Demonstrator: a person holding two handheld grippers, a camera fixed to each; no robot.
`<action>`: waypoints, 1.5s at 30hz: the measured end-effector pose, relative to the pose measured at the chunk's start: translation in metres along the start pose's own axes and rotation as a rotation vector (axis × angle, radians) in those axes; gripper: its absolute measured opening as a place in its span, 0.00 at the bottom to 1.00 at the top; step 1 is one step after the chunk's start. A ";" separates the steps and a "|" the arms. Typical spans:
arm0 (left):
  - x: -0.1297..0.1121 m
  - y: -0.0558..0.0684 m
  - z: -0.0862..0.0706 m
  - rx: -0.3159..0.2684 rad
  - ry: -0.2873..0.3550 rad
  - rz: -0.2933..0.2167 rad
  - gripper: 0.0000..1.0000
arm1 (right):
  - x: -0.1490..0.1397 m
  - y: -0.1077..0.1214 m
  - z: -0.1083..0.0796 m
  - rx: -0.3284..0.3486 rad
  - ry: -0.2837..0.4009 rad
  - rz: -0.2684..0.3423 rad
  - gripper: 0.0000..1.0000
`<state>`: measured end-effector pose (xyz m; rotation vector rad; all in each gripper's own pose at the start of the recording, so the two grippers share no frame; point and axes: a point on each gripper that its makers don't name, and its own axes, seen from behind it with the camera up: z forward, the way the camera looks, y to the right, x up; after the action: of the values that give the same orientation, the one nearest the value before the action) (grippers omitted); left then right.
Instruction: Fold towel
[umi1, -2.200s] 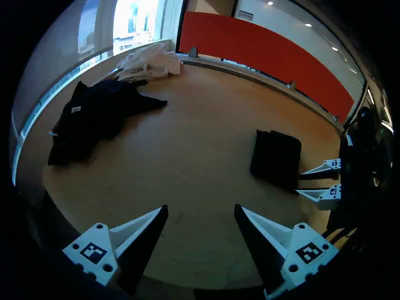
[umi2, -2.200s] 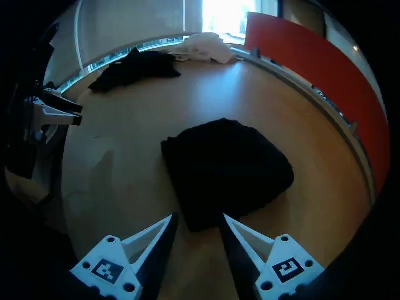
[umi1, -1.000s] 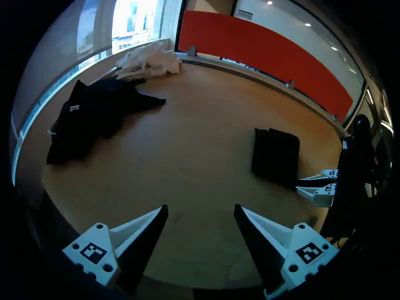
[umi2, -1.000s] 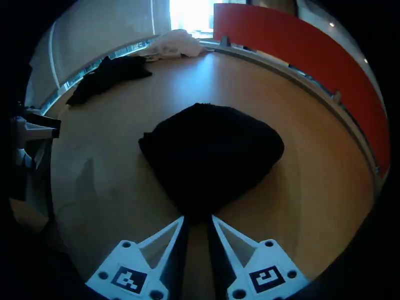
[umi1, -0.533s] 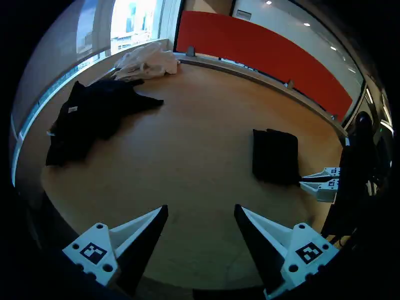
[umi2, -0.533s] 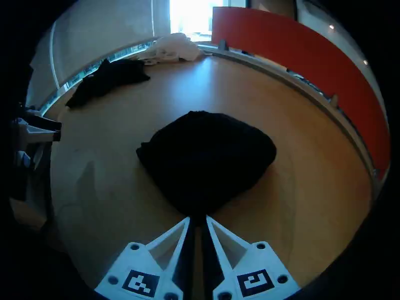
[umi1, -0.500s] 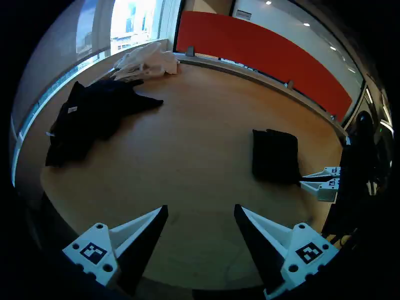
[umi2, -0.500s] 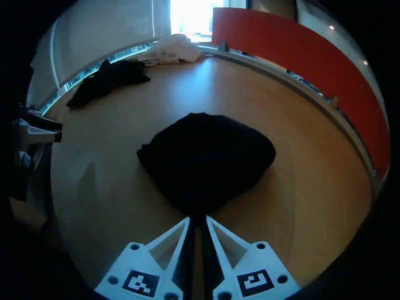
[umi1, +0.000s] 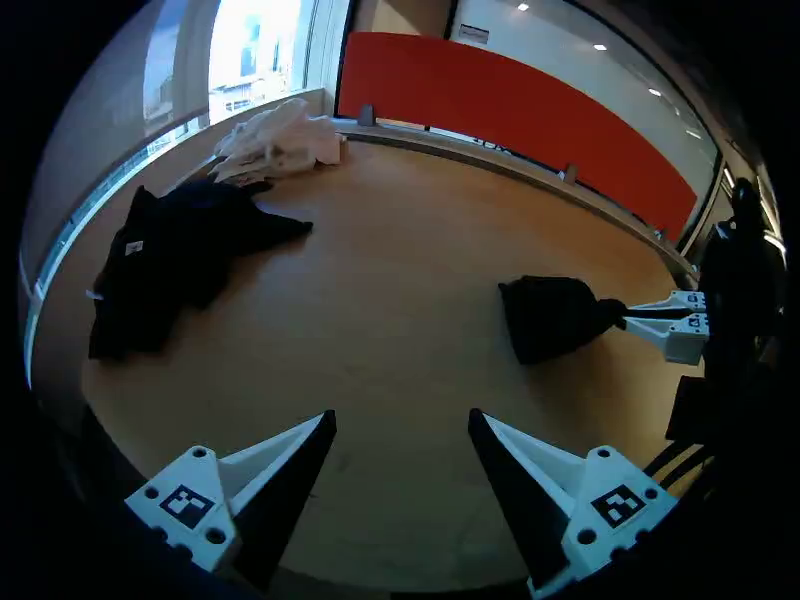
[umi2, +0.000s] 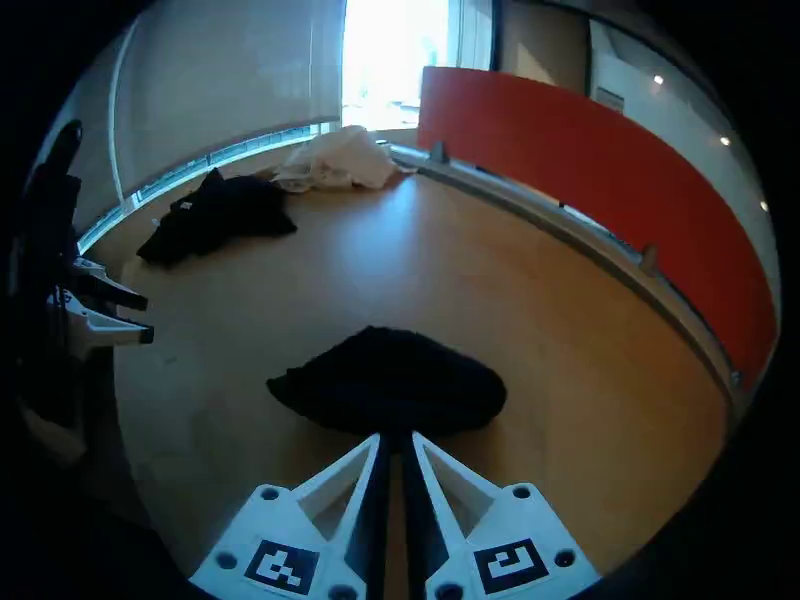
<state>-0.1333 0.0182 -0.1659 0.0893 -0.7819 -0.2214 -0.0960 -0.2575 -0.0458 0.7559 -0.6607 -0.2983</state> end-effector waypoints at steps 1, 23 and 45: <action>0.002 0.001 0.000 -0.001 0.002 0.002 0.98 | 0.005 0.002 -0.002 -0.001 0.008 -0.005 0.07; 0.026 0.016 -0.001 -0.024 0.039 0.045 0.98 | 0.088 0.031 -0.042 -0.033 0.143 -0.029 0.07; 0.043 0.046 0.011 -0.066 0.037 0.097 0.99 | 0.058 0.119 -0.108 -0.146 0.146 0.024 0.07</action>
<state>-0.1041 0.0528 -0.1212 -0.0067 -0.7399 -0.1527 0.0202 -0.1439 0.0063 0.6232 -0.5040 -0.2642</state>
